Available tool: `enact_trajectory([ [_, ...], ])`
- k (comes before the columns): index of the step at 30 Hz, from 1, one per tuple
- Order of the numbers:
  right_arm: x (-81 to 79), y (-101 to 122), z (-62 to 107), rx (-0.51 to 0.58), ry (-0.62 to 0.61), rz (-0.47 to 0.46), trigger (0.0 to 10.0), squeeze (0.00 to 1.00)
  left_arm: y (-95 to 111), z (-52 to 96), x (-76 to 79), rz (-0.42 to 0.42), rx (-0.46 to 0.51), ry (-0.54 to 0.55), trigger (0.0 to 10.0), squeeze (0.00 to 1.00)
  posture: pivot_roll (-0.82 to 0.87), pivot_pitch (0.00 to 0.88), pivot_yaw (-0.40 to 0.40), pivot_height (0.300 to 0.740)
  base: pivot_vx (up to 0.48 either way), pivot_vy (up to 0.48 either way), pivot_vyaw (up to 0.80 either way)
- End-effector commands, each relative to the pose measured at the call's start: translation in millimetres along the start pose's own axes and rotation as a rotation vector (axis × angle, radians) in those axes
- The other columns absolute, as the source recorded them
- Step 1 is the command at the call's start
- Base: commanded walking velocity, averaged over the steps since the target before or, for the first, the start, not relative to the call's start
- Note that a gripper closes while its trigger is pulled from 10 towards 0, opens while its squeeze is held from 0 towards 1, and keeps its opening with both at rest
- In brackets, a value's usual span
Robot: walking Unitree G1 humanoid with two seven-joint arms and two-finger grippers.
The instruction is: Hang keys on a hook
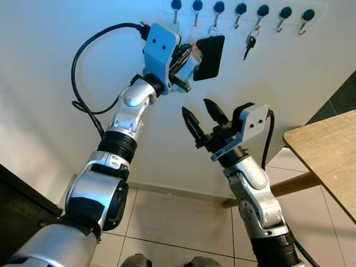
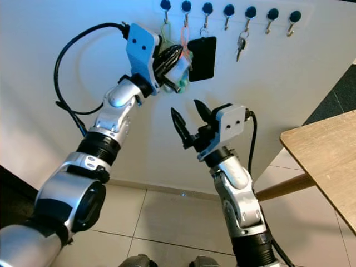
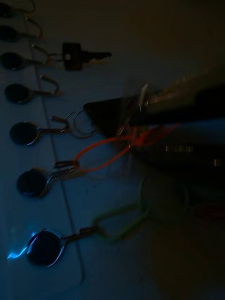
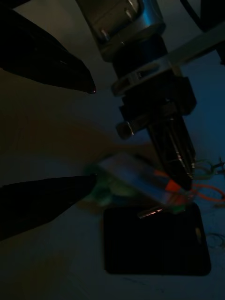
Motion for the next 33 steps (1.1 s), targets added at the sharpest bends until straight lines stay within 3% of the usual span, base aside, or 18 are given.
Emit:
enact_trajectory([
  [1,-1.0,2,0.6,0.001,0.002,0.003,10.0,0.00,-7,0.3,9.0,0.016,-0.018,-0.026,10.0,1.00,0.03,0.118,-0.004,0.740,0.000,0.000,0.00],
  [3,-1.1,2,1.0,-0.001,0.002,0.003,10.0,0.00,-6,0.3,9.0,0.018,-0.012,-0.024,10.0,0.00,0.03,0.118,-0.005,0.740,0.000,0.000,0.00],
  [13,-1.5,2,1.8,-0.008,0.003,0.002,10.0,0.00,0,1.7,5.7,0.071,0.036,-0.012,10.0,0.00,0.03,0.118,-0.006,0.740,0.000,0.000,0.00],
  [23,0.9,1,4.3,-0.013,-0.007,-0.002,10.0,0.00,7,22.7,-26.4,0.187,0.115,0.085,10.0,0.00,0.03,0.111,-0.007,0.740,0.000,0.000,0.00],
  [24,1.0,0,5.1,-0.019,-0.007,-0.003,10.0,0.00,3,33.0,-34.2,0.174,0.093,0.084,10.0,0.00,0.03,0.109,-0.009,0.740,0.000,0.000,0.00],
  [26,0.7,-2,5.9,-0.026,-0.006,-0.003,10.0,0.00,-4,41.7,-35.6,0.167,0.063,0.052,10.0,0.00,0.03,0.108,-0.009,0.740,0.000,0.000,0.00],
  [30,1.8,-10,9.7,-0.056,-0.008,-0.004,10.0,0.00,-25,68.3,-27.3,0.230,-0.035,-0.097,10.0,0.00,0.03,0.103,-0.010,0.740,0.000,0.000,0.00],
  [31,1.8,-10,9.7,-0.056,-0.008,-0.004,10.0,0.00,-25,68.3,-27.3,0.230,-0.035,-0.097,10.0,0.00,0.03,0.103,-0.010,0.740,0.000,0.000,0.00],
  [33,4.2,-20,15.2,-0.109,-0.012,0.009,10.0,0.00,-39,85.5,-23.9,0.186,-0.101,-0.146,10.0,0.00,0.03,0.102,-0.010,0.740,0.000,0.000,0.00],
])
Point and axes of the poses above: a point about 5 cm out from each wrist's last joint towards the gripper, its own z axis pointing back from the gripper into the wrist, its own y axis along the axis of the wrist's last joint, x = y × z, the point moved 2 cm from there along -z, pointing out of the wrist towards the gripper, and after that the axes turned 2 degrees about -z, right-handed, at the moved point
